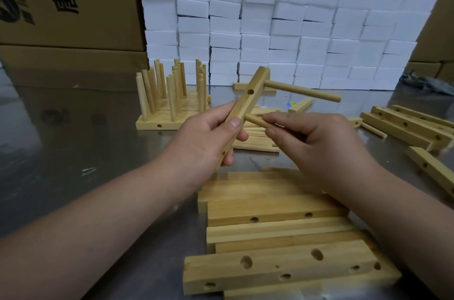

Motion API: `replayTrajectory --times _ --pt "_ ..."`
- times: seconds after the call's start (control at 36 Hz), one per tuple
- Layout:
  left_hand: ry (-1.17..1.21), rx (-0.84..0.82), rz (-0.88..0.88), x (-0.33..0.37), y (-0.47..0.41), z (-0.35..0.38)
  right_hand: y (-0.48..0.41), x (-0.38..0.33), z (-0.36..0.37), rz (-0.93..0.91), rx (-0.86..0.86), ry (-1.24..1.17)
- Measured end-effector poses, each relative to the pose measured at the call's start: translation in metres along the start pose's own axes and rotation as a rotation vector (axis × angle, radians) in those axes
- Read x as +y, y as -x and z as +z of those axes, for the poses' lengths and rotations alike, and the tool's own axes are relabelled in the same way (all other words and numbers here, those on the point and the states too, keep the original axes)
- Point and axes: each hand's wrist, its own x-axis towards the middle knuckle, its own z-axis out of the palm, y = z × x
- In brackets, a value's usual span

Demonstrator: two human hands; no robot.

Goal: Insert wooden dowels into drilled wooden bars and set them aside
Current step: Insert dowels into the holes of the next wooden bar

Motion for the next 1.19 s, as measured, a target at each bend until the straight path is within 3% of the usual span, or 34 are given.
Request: replayTrajectory --times 0.47,0.83,1.0,1.19 --pt "-0.15 0.01 0.024 0.002 -0.001 0.0 0.003 -0.004 0.0 -0.171 0.062 0.171" --pt "0.086 -0.002 0.071 0.009 -0.001 0.002 -0.001 -0.01 -0.002 0.114 -0.034 -0.376" --pt "-0.035 -0.037 0.111 0.003 0.0 -0.003 -0.004 -0.015 -0.005 0.14 -0.07 -0.326" --pt "-0.099 -0.031 0.141 0.0 -0.002 -0.004 -0.005 -0.01 -0.007 0.237 -0.085 -0.438"
